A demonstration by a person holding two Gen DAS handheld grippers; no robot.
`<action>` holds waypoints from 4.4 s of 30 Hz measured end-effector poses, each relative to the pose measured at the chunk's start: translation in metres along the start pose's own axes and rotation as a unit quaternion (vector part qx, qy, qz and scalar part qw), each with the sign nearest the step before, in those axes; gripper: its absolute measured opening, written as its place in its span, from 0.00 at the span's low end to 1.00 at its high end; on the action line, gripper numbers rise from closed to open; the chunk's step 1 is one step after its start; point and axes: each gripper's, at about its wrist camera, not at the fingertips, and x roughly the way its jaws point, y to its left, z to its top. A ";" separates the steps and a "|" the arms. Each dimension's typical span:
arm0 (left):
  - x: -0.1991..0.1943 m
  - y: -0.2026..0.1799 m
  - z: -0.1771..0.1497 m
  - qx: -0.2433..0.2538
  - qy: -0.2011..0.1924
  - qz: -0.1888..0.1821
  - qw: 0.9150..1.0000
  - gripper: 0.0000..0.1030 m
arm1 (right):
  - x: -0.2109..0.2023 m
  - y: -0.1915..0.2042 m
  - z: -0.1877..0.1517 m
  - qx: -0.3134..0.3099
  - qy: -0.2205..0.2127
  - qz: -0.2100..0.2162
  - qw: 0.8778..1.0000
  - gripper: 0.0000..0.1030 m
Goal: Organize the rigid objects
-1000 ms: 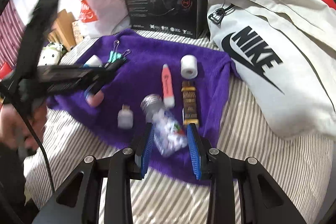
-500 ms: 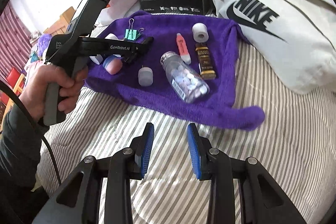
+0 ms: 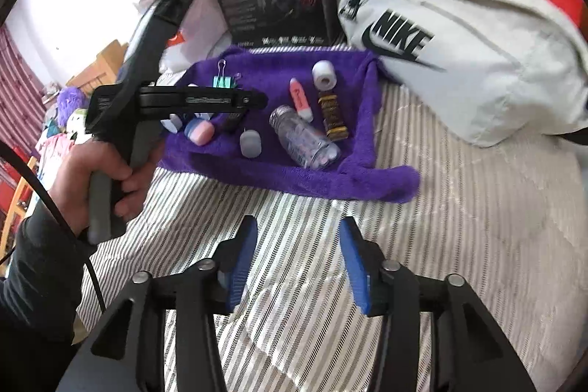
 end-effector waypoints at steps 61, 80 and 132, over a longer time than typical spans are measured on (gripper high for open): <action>-0.199 -0.011 -0.124 -0.011 -0.068 0.110 0.992 1.00 | -0.085 0.062 -0.023 0.054 -0.029 -0.110 0.992 1.00; -0.202 -0.006 -0.125 -0.013 -0.066 0.112 0.991 1.00 | -0.087 0.061 -0.023 0.051 -0.031 -0.115 0.992 1.00; -0.206 -0.003 -0.126 -0.010 -0.065 0.118 0.991 1.00 | -0.093 0.065 -0.026 0.043 -0.031 -0.118 0.992 1.00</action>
